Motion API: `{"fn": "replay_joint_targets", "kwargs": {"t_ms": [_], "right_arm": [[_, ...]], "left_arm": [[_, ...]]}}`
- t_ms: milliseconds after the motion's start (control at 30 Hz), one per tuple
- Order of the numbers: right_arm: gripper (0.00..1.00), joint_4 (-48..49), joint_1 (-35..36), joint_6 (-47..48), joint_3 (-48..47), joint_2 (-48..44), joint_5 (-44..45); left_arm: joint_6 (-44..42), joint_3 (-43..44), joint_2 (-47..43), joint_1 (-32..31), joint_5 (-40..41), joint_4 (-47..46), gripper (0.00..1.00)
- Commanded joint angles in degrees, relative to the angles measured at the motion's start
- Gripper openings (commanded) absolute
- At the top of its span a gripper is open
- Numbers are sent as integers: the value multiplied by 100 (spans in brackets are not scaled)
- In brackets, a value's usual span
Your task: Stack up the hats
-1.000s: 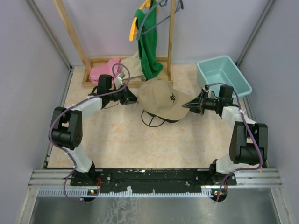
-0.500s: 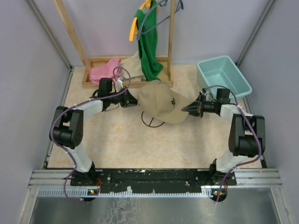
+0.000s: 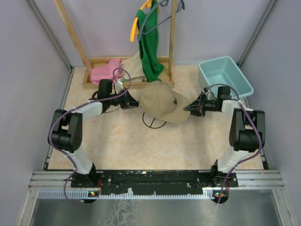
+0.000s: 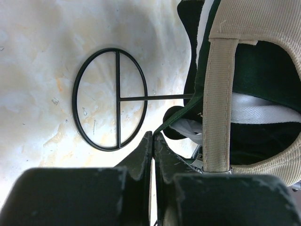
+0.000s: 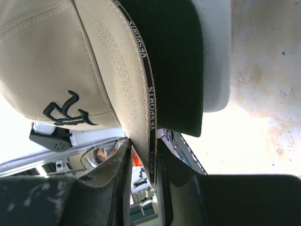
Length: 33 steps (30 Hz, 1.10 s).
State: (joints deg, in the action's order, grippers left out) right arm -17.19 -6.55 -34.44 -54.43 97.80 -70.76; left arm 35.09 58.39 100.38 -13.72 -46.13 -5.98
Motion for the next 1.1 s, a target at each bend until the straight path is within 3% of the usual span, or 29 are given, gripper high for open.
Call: {"fn": "replay_joint_targets", "kwargs": {"t_ms": [0,133,300,433,667,833,900,967,1033,1067], "right_arm": [[23,-157,-152,99,-104,-235,1045],[28,-321,-154,83,-268,-586,1254],[42,-1015,-153,489,-687,-734,1822],[50,-1151,-143,590,-826,-806,1913],[53,-903,-145,526,-789,-1083,1810],[52,-1297,-144,733,-1041,-1508,2484],[49,-1745,-145,981,-1190,-1724,3173],[40,-2154,-145,1118,-1253,-2076,3949],[10,-2536,-145,1180,-1243,-2418,4842],[0,-2832,-150,1177,-1237,-2579,5385]], "left_arm": [[-310,-69,-187,53,364,680,11],[-75,-143,-567,58,558,454,23],[86,-196,-967,77,1070,485,36],[309,-291,-1169,96,1369,346,39],[430,-283,-1561,136,2065,568,44],[234,-259,-2005,230,3448,996,50],[98,-226,-2060,379,3681,1058,55],[22,-156,-1975,525,3628,1135,60],[-75,-57,-1828,591,3495,1165,65],[-107,-1,-1750,595,3436,1187,67]]}}
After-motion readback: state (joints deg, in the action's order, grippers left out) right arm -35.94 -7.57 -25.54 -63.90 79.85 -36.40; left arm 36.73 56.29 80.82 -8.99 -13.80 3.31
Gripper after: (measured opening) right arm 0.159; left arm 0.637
